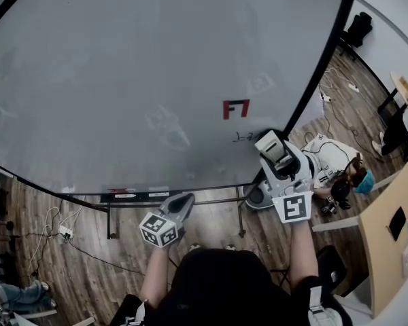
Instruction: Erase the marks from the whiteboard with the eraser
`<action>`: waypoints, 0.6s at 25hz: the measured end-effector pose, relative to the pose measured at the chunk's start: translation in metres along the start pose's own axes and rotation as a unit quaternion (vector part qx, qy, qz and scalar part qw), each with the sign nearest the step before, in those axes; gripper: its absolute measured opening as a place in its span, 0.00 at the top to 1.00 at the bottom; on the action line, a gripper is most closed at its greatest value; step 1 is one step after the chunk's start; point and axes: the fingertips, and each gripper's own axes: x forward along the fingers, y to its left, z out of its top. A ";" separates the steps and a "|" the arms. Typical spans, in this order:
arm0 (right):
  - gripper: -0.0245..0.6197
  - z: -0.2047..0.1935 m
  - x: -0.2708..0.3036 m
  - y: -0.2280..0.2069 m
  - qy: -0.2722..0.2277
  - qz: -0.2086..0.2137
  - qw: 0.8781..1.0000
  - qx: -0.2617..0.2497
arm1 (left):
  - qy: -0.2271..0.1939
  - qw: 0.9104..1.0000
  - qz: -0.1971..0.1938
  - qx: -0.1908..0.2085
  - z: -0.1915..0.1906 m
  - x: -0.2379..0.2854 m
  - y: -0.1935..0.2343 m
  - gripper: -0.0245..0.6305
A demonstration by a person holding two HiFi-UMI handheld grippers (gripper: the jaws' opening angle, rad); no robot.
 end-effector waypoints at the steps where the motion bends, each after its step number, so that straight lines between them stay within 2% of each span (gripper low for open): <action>1: 0.56 0.001 0.001 0.000 -0.003 -0.001 1.000 0.001 | 0.000 1.000 0.001 0.000 0.000 0.000 0.000 0.95; 15: 0.56 0.008 0.018 0.015 -0.003 -0.002 1.000 0.005 | 0.005 1.000 0.013 -0.004 -0.004 -0.009 0.015 0.95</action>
